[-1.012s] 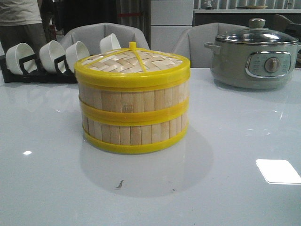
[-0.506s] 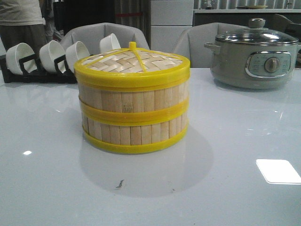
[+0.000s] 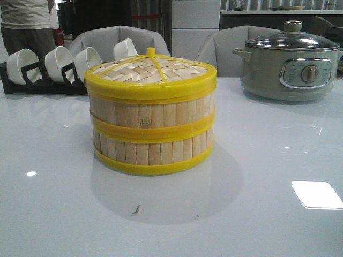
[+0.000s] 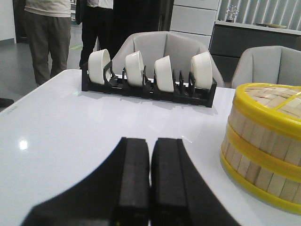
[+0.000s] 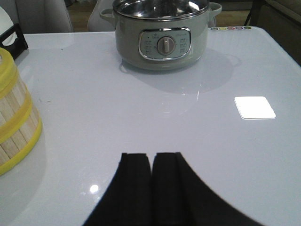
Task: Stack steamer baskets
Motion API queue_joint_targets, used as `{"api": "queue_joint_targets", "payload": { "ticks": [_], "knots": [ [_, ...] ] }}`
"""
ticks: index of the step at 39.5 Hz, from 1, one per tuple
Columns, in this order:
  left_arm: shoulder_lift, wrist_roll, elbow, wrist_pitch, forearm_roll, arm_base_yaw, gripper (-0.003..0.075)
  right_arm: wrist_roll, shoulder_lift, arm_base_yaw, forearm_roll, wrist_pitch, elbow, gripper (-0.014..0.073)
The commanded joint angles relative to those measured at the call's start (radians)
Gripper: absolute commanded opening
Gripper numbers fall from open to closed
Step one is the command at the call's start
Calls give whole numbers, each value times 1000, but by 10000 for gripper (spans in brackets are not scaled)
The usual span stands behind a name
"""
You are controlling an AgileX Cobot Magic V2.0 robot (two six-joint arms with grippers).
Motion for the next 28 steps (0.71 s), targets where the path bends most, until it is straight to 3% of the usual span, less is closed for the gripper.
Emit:
{"api": "queue_joint_targets", "payload": {
  "ticks": [1,28],
  "knots": [
    [-16,45,1,-103,-37,3,94,-5,5,-6,-11,-84,-31,56],
    [-16,155,1,-126,-109,3,94,-5,5,-6,-11,-84,-31,56]
  ]
}}
